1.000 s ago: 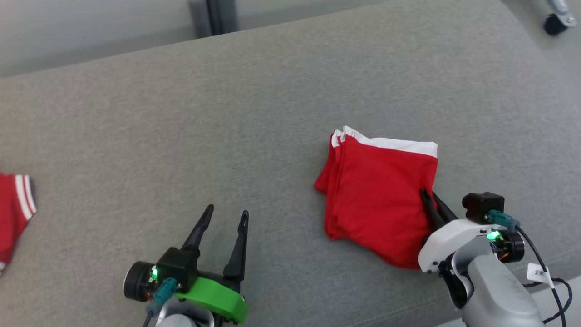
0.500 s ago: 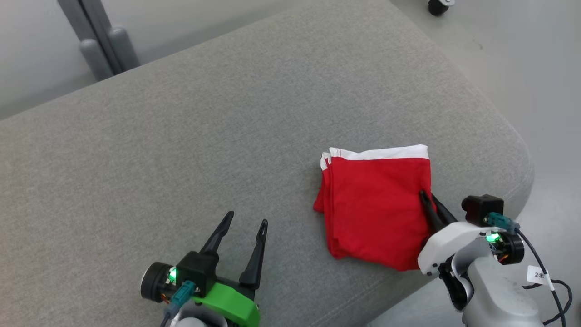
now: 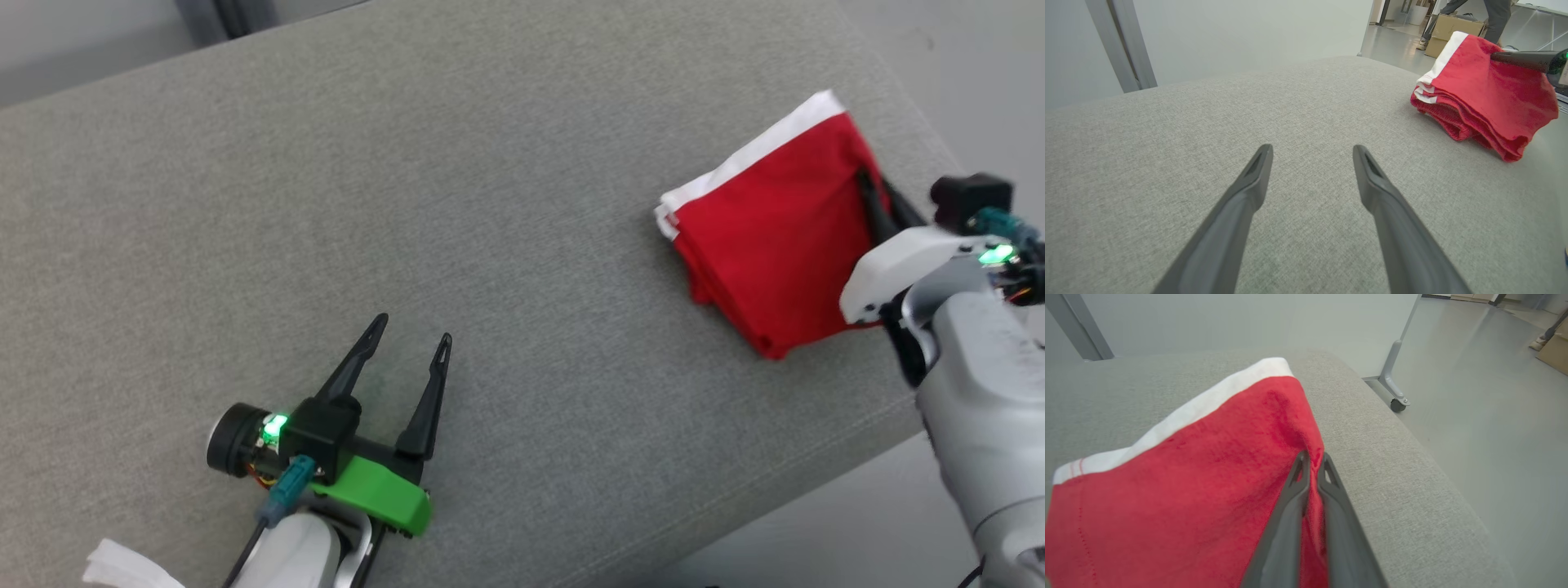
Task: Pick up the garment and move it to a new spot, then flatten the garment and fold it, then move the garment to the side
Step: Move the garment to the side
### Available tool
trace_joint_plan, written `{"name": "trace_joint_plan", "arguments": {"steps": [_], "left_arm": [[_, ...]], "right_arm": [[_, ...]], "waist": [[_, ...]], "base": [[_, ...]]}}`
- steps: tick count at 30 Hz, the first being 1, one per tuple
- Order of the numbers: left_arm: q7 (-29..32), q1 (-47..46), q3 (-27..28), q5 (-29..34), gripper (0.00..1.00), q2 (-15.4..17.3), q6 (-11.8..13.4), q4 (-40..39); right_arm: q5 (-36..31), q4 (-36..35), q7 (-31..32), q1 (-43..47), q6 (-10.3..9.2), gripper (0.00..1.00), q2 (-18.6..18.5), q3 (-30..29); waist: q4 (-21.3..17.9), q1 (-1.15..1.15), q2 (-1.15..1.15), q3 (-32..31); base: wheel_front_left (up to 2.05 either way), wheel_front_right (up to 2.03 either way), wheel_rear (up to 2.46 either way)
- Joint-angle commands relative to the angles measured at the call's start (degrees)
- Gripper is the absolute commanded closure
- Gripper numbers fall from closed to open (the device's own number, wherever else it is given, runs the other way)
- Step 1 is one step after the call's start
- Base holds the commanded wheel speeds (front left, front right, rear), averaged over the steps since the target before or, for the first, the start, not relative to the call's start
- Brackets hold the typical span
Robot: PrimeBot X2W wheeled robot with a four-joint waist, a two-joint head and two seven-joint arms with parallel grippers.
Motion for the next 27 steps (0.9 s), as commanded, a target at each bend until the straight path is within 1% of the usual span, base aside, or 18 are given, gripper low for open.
{"name": "trace_joint_plan", "arguments": {"steps": [1,6,10,12,15,16,17,18,19,21,22,24,27], "left_arm": [[-0.01,-2.02,0.16,0.06,0.00,0.86,-0.16,-0.51],[-0.01,-4.79,-0.03,0.06,0.00,1.83,-0.16,-1.46],[-0.01,-5.90,0.00,-0.45,0.00,1.61,-0.16,-1.57],[-0.01,-5.94,0.63,-0.59,0.00,1.34,-0.16,-1.56],[-0.01,-5.12,0.82,-0.70,0.00,0.97,-0.16,-1.26],[-0.01,-4.83,0.72,-0.70,0.00,0.91,-0.16,-1.13],[-0.01,-4.49,0.71,-0.72,0.00,0.81,-0.16,-0.98],[-0.01,-4.31,0.86,-0.70,0.00,0.76,-0.16,-0.89],[-0.01,-3.95,1.31,-0.66,0.00,0.50,-0.16,-0.68],[-0.01,-3.53,1.88,-0.55,0.00,0.10,-0.16,-0.31],[-0.01,-2.99,2.56,-0.41,0.00,-0.40,-0.16,0.10],[-0.01,-2.17,3.61,-0.35,0.00,-0.81,-0.16,0.60],[-0.01,-0.94,6.08,-0.61,0.00,-1.70,-0.16,1.60]], "right_arm": [[-1.21,1.29,0.05,-3.06,-0.11,1.00,-1.22,-1.66],[-6.63,5.53,0.01,-9.35,-0.11,1.00,-6.82,-9.57],[-12.66,7.12,0.23,-12.15,-0.11,1.00,-11.04,-18.26],[-16.88,6.63,1.04,-12.51,-0.11,1.00,-12.15,-23.30],[-22.88,4.03,1.49,-11.74,-0.11,1.00,-13.06,-30.85],[-24.52,3.03,1.41,-11.31,-0.11,0.82,-12.76,-32.60],[-26.34,2.03,1.36,-10.93,-0.11,0.02,-12.04,-34.76],[-27.23,1.36,1.32,-10.76,-0.11,0.00,-11.60,-36.01],[-29.21,0.06,1.20,-10.43,-0.11,0.00,-10.91,-37.90],[-31.10,-1.88,1.01,-10.09,-0.11,0.00,-9.90,-40.51],[-32.18,-3.20,0.57,-9.97,-0.11,0.00,-7.90,-42.03],[-32.20,-4.13,0.28,-9.77,-0.11,0.00,-6.11,-42.16],[-30.43,-5.85,-0.04,-9.55,-0.11,0.00,-3.46,-39.43]], "waist": [[7.60,0.00,0.00,7.81],[10.53,0.00,0.00,10.63],[12.09,0.00,0.00,11.50],[12.60,0.00,0.00,11.51],[13.02,0.00,0.00,10.88],[13.12,0.00,0.00,10.55],[13.22,0.00,0.00,10.16],[13.25,0.00,0.00,9.88],[13.31,0.00,0.00,9.21],[13.37,0.00,0.00,8.06],[13.43,0.00,0.00,6.52],[13.56,0.00,0.00,4.91],[13.85,0.00,0.00,2.08]], "base": [[0.00,0.00,0.00],[0.00,0.00,0.00],[0.00,0.00,0.00],[0.00,0.00,0.00],[0.00,0.00,0.00],[0.00,0.00,0.00],[0.00,0.00,0.00],[0.00,0.00,0.00],[0.00,0.00,0.00],[0.00,0.00,0.00],[0.00,0.00,0.00],[0.00,0.00,0.00],[0.00,0.00,0.00]]}}
